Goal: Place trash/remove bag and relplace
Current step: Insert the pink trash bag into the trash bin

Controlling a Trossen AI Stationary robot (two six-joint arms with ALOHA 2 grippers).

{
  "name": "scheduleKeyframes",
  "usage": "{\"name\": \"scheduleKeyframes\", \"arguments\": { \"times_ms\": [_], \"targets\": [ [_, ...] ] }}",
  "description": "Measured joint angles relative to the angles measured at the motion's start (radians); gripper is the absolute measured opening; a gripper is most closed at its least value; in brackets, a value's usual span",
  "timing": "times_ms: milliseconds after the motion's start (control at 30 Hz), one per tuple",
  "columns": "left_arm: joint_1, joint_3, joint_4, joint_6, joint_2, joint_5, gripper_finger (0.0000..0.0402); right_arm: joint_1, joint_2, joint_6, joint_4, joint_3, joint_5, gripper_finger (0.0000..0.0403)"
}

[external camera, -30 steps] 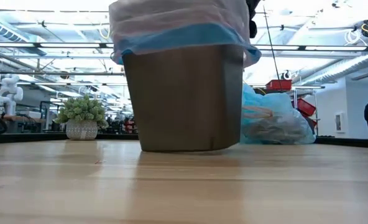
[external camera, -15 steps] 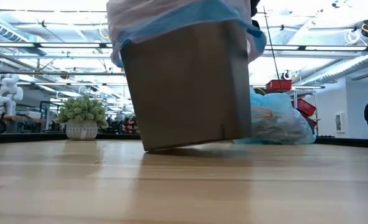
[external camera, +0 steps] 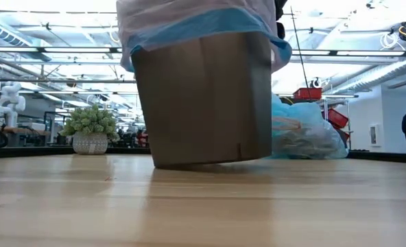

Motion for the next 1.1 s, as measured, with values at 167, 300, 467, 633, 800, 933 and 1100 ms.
{"name": "scheduleKeyframes", "arguments": {
  "times_ms": [167,300,467,633,800,933,1100],
  "targets": [
    [0.001,-0.002,-0.025,0.024,0.049,-0.006,0.0002,0.0,0.0,-0.014,-0.001,0.0,-0.001,0.0],
    [0.003,-0.002,-0.023,0.03,0.112,-0.008,0.0001,0.001,0.0,-0.014,-0.006,0.0,-0.001,0.0],
    [-0.004,0.0,0.005,0.022,0.177,0.011,0.0001,0.003,0.0,-0.026,-0.025,0.0,0.008,0.0],
    [-0.005,0.002,0.045,0.015,0.197,0.018,0.0001,0.007,-0.002,-0.029,-0.079,0.001,0.007,0.0],
    [-0.005,0.002,0.042,0.016,0.198,0.017,0.0,0.007,-0.002,-0.048,-0.083,0.001,0.006,0.0],
    [-0.005,0.002,0.026,0.016,0.198,0.019,0.0,0.007,-0.002,-0.081,-0.085,0.001,0.004,0.0],
    [-0.005,0.003,-0.028,0.027,0.198,0.019,0.0,0.007,-0.001,-0.123,-0.079,0.001,-0.004,0.0]
  ]
}}
